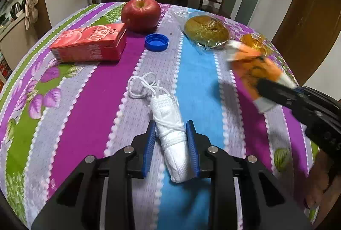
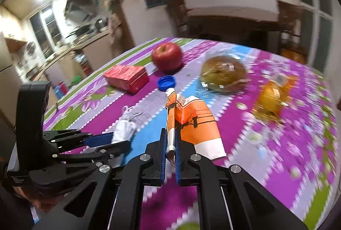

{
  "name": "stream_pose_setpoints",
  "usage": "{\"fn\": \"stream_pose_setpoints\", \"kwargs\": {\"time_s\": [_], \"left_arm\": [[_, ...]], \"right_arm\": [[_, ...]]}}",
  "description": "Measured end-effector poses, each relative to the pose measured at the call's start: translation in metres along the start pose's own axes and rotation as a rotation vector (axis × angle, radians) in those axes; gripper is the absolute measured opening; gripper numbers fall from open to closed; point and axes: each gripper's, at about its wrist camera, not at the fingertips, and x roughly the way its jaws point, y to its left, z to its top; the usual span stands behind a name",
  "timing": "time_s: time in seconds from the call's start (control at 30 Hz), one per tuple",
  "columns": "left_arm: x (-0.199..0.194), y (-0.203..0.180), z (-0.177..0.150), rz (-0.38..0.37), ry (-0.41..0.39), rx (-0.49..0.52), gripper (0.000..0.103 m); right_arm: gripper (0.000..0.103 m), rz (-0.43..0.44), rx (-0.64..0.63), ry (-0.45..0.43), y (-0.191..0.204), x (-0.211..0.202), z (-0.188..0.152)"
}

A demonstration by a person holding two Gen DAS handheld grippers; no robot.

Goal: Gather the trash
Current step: 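Grasp the orange-and-white paper cup with the right tool while the left tool grasps the white cloth bundle, then carry the paper cup and white cloth bundle over the green bin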

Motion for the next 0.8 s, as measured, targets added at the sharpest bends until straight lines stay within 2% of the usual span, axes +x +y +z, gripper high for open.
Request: {"fn": "stream_pose_setpoints", "kwargs": {"time_s": [0.3,0.5,0.8], "left_arm": [[-0.043,-0.026,-0.020,0.078,-0.108,0.135,0.028],[-0.066,-0.037,-0.032,0.133,-0.196,0.191,0.028],[-0.100,-0.071,-0.048,0.105,-0.271,0.280,0.028]], "right_arm": [[0.008,-0.241,0.077,-0.098,0.046,-0.086,-0.050],[0.008,-0.479,0.047,-0.199,0.088,-0.130,-0.084],[0.008,-0.615,0.058,-0.303,0.120,-0.185,-0.117]]}}
